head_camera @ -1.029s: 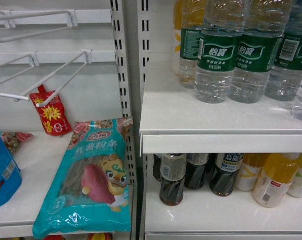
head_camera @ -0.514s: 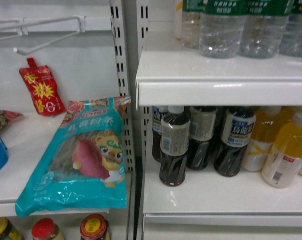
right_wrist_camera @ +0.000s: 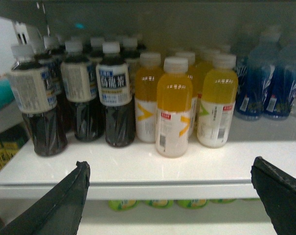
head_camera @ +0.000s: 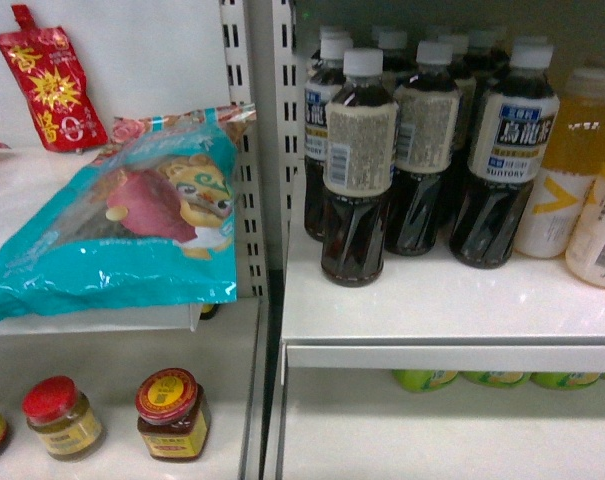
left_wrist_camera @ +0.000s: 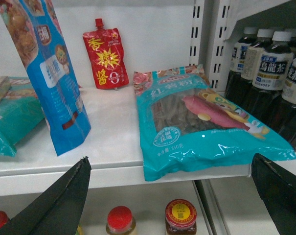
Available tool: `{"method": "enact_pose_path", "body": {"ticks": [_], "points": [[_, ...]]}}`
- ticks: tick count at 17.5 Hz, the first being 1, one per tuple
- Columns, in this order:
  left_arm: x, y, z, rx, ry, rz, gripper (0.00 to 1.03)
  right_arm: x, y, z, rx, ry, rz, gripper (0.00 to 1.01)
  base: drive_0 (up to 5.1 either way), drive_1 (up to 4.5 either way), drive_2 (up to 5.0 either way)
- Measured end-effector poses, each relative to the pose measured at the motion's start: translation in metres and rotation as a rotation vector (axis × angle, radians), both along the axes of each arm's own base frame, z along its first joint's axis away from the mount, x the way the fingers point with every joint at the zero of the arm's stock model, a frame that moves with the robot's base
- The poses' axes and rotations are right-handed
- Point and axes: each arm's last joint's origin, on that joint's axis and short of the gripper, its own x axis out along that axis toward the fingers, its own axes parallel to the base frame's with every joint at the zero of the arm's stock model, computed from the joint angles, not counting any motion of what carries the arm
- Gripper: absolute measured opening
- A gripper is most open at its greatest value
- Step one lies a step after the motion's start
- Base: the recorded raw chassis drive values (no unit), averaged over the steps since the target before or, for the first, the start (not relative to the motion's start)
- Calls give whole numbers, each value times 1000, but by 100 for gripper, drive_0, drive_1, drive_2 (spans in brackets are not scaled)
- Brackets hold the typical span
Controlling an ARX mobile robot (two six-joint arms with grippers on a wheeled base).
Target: Move water from second to third shelf
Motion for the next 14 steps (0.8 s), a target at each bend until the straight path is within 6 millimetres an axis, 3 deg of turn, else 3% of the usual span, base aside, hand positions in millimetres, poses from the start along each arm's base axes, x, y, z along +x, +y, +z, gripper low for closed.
{"method": "enact_pose_path", "body": {"ticks": [14], "points": [[0, 0, 0, 0, 2, 0, 98, 0, 0, 0, 2, 1, -1, 98, 0, 0, 0]]}}
